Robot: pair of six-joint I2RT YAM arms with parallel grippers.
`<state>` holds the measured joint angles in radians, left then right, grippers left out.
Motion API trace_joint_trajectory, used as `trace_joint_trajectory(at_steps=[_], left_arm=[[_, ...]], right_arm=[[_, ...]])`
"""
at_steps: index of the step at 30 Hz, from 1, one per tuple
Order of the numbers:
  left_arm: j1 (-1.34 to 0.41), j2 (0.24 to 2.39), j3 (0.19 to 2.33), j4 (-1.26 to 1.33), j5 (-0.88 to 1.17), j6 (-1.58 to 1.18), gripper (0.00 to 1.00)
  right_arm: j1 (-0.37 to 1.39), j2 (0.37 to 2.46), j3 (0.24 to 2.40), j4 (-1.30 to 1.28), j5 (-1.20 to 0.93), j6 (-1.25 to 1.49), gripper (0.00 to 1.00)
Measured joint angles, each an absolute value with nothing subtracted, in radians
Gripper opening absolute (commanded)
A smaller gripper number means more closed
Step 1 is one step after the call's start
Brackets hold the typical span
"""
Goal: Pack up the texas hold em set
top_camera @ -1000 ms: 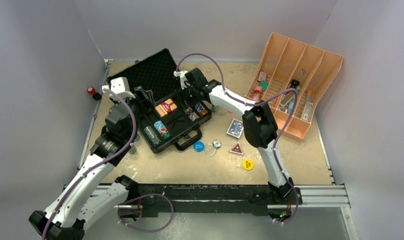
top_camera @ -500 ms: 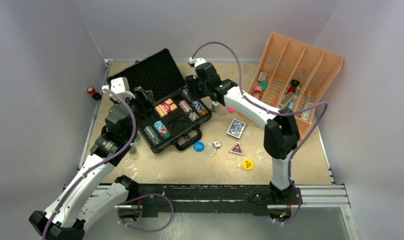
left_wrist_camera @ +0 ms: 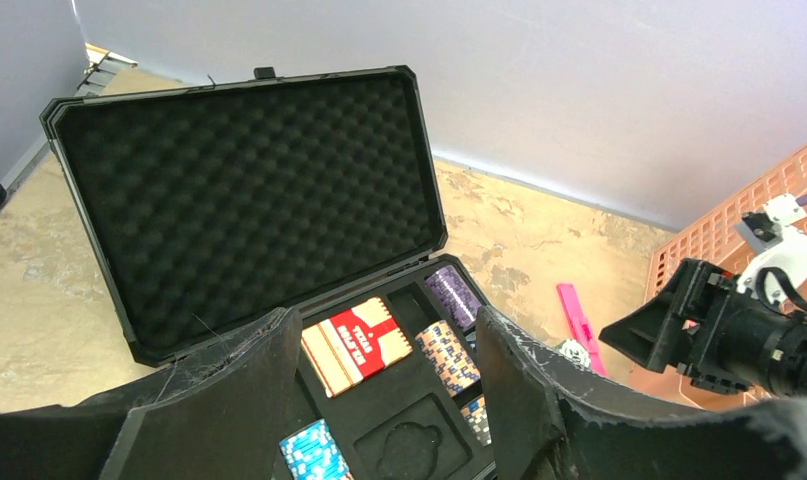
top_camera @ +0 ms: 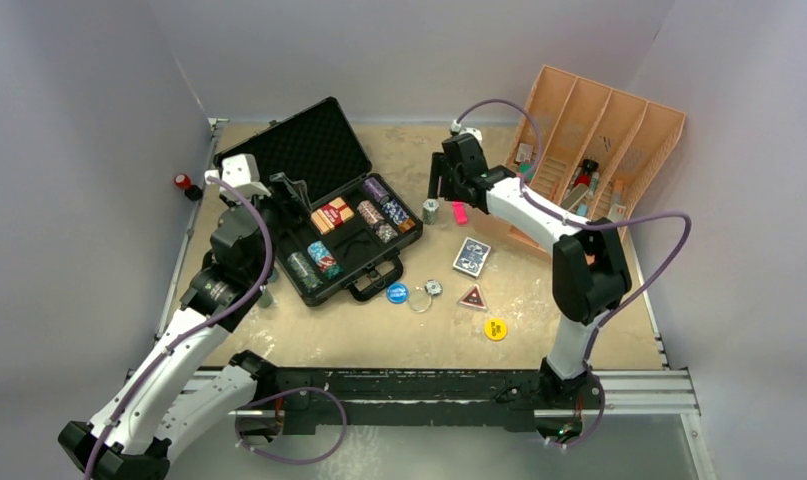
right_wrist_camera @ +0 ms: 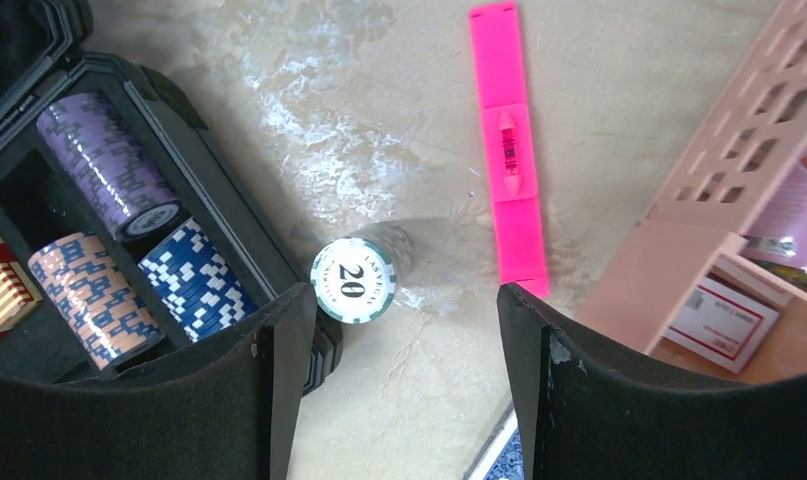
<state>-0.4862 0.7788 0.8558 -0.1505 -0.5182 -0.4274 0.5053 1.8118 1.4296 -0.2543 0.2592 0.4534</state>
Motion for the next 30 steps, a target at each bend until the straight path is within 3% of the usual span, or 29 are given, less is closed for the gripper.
trace_joint_trajectory(at_steps=[9,16,24,28,30], left_arm=[[-0.485,0.789,0.856,-0.15,-0.501,-0.428,0.65],[-0.485,0.796,0.856,-0.15,-0.5,-0.428,0.65],[-0.484,0.801,0.856,-0.15,-0.493,-0.428,0.65],[-0.484,0.802,0.856,-0.15,-0.493,-0.428,0.65],[-0.484,0.802,0.856,-0.15,-0.49,-0.428,0.65]], right_arm=[[0.523,1.93,1.459,-0.259,0.162,0.422,0.69],[0.524,1.989,1.496,-0.282,0.157,0.398,0.54],[0.526,1.993,1.499,-0.278,0.223,0.381,0.52],[0.527,2.002,1.504,-0.264,0.224,0.356,0.31],[0.527,2.002,1.504,-0.253,0.216,0.348,0.27]])
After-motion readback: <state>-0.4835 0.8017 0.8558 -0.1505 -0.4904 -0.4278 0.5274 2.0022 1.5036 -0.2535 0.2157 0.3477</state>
